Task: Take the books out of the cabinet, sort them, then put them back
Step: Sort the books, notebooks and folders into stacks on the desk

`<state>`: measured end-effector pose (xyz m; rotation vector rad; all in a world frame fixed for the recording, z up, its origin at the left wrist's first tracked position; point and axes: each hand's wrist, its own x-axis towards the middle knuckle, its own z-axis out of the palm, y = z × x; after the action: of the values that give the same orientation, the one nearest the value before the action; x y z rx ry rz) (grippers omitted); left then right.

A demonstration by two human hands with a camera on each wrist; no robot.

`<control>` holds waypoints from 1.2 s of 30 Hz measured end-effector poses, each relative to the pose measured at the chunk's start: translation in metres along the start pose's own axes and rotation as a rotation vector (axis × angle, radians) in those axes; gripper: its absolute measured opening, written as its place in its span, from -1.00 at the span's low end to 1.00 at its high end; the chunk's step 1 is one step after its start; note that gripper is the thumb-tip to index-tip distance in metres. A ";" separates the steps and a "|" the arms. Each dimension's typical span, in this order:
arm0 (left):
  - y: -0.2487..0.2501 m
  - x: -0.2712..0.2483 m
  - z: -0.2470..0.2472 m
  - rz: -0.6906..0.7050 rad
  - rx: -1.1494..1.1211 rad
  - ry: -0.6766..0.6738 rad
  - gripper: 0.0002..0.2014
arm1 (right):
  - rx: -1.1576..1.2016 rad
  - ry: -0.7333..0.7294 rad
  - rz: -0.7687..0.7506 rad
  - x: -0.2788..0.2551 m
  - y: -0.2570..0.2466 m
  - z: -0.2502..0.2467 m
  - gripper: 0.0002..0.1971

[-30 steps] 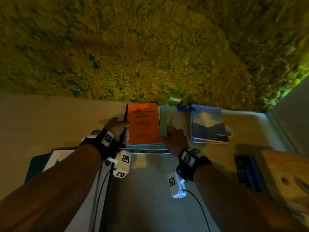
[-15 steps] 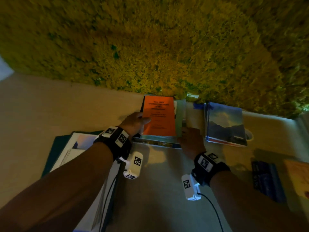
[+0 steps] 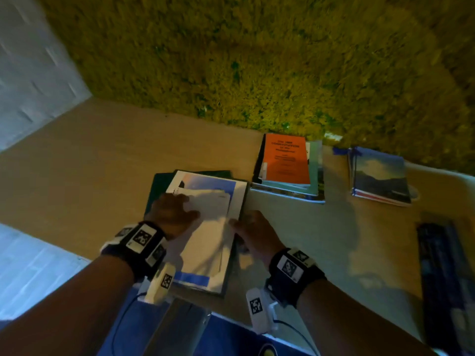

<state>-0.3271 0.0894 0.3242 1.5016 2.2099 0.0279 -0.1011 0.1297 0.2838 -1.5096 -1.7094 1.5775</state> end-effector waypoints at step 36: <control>0.147 -0.062 0.084 -0.041 -1.675 -0.151 -0.77 | 0.064 0.437 -0.570 -0.122 -0.008 -0.154 -0.69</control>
<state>-0.1481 0.0738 0.3116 0.4096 1.2056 1.2975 0.0655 0.1011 0.3839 -1.0905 -1.6134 0.9213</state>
